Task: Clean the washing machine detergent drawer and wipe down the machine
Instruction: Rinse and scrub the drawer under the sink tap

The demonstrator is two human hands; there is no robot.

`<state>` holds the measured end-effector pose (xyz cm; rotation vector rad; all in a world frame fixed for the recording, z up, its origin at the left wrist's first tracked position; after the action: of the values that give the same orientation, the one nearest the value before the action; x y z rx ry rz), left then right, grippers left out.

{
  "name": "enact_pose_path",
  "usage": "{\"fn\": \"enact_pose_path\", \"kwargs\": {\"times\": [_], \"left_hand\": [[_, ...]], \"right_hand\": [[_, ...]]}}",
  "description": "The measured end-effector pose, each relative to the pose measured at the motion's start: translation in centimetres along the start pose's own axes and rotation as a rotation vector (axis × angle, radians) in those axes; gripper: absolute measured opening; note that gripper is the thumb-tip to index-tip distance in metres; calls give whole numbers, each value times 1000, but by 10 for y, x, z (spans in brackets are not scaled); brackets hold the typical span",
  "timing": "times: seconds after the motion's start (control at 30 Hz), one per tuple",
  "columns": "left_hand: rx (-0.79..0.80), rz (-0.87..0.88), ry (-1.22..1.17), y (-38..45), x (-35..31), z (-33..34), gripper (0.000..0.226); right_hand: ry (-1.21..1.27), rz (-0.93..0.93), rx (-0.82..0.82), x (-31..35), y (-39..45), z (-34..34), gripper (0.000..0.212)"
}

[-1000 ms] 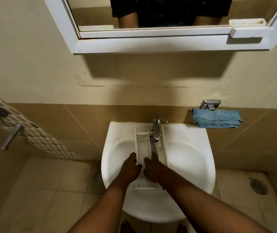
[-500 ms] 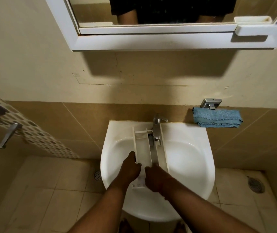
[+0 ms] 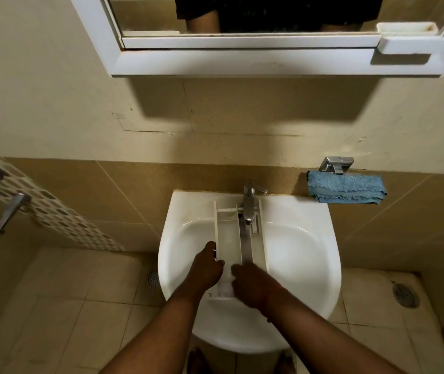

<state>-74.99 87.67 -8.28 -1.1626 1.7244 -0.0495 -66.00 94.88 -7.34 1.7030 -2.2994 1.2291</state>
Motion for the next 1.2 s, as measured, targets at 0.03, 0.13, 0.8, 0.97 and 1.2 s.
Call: {"fn": "enact_pose_path", "kwargs": {"times": [0.03, 0.13, 0.8, 0.97, 1.2], "left_hand": [[-1, -2, 2, 0, 1, 1, 36], [-8, -4, 0, 0, 1, 1, 35], [18, -33, -16, 0, 0, -2, 37], [12, -34, -63, 1, 2, -2, 35], [89, -41, -201, 4, -1, 14, 35]], "right_hand": [[78, 34, -131, -10, 0, -14, 34], [251, 186, -332, -36, -5, -41, 35], [-75, 52, -20, -25, 28, -32, 63], [156, 82, -438, -64, -4, -56, 35], [671, 193, -152, -103, -15, -22, 40]]}}
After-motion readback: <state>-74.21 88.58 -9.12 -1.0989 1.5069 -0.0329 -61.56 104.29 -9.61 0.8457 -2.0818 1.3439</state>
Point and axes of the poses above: each hand's wrist, its own y-axis towards the middle knuckle, its own z-axis out of the palm, x = y × z, the point moved 10 cm from there along y, towards the middle knuckle, and after that the axes turned 6 degrees about x, right-handed, at the moved point
